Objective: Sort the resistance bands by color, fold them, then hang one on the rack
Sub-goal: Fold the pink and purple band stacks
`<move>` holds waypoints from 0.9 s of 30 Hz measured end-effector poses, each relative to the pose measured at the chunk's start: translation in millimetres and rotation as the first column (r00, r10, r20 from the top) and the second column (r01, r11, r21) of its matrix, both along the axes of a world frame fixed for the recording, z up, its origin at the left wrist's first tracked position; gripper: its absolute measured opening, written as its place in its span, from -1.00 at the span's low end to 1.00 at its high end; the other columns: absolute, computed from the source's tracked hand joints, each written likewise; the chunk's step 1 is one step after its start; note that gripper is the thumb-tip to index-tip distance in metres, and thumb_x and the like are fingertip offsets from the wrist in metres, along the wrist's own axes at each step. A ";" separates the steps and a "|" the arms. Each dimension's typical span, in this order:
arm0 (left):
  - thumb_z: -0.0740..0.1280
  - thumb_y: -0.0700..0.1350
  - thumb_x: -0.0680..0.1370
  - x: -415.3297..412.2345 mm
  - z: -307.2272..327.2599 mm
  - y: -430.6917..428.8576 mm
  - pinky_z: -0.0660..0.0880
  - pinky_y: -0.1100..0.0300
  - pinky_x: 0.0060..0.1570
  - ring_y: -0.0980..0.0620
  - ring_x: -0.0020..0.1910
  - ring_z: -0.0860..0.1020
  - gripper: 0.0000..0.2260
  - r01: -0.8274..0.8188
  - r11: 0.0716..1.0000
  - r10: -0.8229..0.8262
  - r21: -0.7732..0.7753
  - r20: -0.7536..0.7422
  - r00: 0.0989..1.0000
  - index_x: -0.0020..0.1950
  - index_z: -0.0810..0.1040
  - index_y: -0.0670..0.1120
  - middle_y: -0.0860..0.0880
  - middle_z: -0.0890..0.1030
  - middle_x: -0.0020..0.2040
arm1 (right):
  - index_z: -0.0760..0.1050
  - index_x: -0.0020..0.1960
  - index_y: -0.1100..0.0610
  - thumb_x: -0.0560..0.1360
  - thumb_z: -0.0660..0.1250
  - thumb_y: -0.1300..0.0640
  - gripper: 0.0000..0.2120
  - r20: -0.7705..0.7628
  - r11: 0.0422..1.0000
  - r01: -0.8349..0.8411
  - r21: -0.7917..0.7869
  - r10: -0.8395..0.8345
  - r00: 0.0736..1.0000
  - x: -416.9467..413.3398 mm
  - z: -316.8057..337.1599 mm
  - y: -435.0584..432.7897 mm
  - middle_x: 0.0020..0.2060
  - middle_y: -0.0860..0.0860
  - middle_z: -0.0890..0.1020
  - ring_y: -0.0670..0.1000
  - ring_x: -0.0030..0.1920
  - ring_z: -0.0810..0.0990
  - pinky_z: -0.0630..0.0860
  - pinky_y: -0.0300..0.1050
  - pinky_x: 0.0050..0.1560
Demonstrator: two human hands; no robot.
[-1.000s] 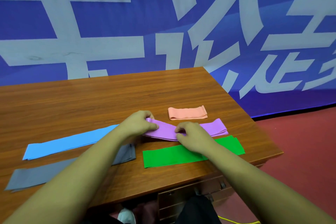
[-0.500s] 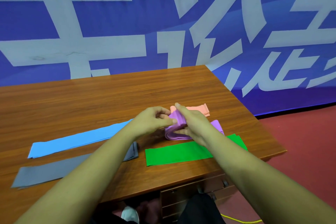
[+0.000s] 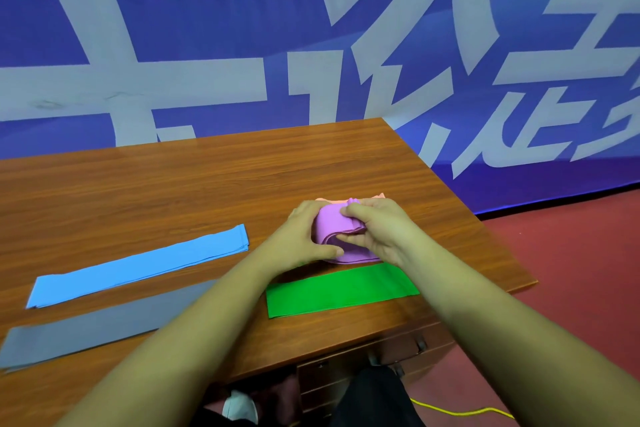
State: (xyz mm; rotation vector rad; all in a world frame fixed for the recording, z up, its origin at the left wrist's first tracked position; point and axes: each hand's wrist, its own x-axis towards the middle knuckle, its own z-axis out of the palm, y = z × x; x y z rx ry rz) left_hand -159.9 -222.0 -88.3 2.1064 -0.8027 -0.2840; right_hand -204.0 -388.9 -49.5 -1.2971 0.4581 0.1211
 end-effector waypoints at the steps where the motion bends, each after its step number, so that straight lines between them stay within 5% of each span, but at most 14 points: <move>1: 0.55 -0.05 0.38 0.1 -1.8 -1.7 0.40 0.12 0.32 0.14 0.25 0.45 -0.35 0.008 1.000 -0.010 -0.030 -0.054 0.999 0.40 0.34 0.11 0.10 0.47 0.29 | 0.52 -0.02 0.33 0.51 0.36 0.35 -0.94 0.001 1.000 -0.007 0.011 0.007 1.000 -0.1 1.6 -2.3 -0.19 0.21 0.61 0.12 -0.13 0.65 0.68 0.06 -0.16; 7: 0.51 -0.06 0.42 3.9 -7.5 -6.2 0.51 0.01 0.21 0.12 0.14 0.56 -0.48 0.025 0.998 -0.036 -0.058 -0.181 0.983 0.26 0.34 0.18 0.11 0.56 0.18 | 0.48 -0.09 0.28 0.51 0.36 0.36 -0.94 0.003 0.999 0.048 0.015 -0.048 0.999 2.6 2.9 -23.8 -0.20 0.19 0.58 0.09 -0.16 0.63 0.68 0.01 -0.22; 11: 0.46 0.01 0.42 8.3 -6.6 -3.0 0.51 0.01 0.16 0.08 0.12 0.53 -0.53 0.052 0.996 -0.045 0.071 -0.089 0.995 0.28 0.38 0.12 0.07 0.55 0.17 | 0.49 -0.08 0.27 0.51 0.39 0.30 -0.92 -0.055 0.990 0.052 -0.134 -0.060 0.997 3.4 -4.4 -38.5 -0.08 0.21 0.58 0.09 -0.07 0.66 0.65 -0.09 -0.25; 16: 0.43 -0.03 0.46 15.3 -1.0 -2.3 0.33 0.24 0.22 0.09 0.25 0.42 -0.49 0.032 0.985 -0.048 0.170 0.092 0.995 0.39 0.41 0.03 0.03 0.47 0.31 | 0.49 0.00 0.28 0.51 0.41 0.23 -0.85 -0.092 0.955 0.030 -0.295 -0.060 0.994 3.6 -16.0 -46.1 0.03 0.24 0.61 0.12 -0.06 0.69 0.67 -0.07 -0.17; 19: 0.42 0.04 0.46 16.8 -5.9 -2.3 0.32 0.09 0.33 0.03 0.30 0.39 -0.44 0.040 0.958 -0.088 0.283 0.158 0.984 0.42 0.36 0.01 0.01 0.45 0.35 | 0.51 -0.04 0.25 0.51 0.41 0.21 -0.88 -0.090 0.873 -0.003 -0.489 -0.047 0.995 3.2 -20.6 -46.0 -0.04 0.21 0.65 0.13 -0.17 0.72 0.68 0.02 -0.11; 24: 0.42 0.07 0.44 16.3 -13.9 -3.8 0.43 0.07 0.20 0.07 0.19 0.39 -0.46 0.067 0.942 -0.105 0.327 0.100 0.989 0.36 0.33 0.07 0.02 0.48 0.27 | 0.55 0.00 0.20 0.53 0.38 0.19 -0.91 -0.039 0.667 0.000 -0.745 -0.043 0.998 0.8 -22.8 -51.2 -0.12 0.11 0.68 0.08 -0.29 0.71 0.64 -0.11 -0.28; 27: 0.44 0.04 0.45 14.4 -16.8 -2.6 0.48 0.07 0.11 0.07 0.14 0.43 -0.54 0.083 0.959 -0.107 0.271 0.074 0.992 0.26 0.31 0.15 0.04 0.48 0.23 | 0.57 0.01 0.15 0.49 0.42 0.14 -0.87 -0.025 0.483 -0.011 -0.875 -0.023 0.999 -3.8 -30.1 -57.1 -0.09 0.06 0.66 0.04 -0.16 0.67 0.64 -0.03 -0.14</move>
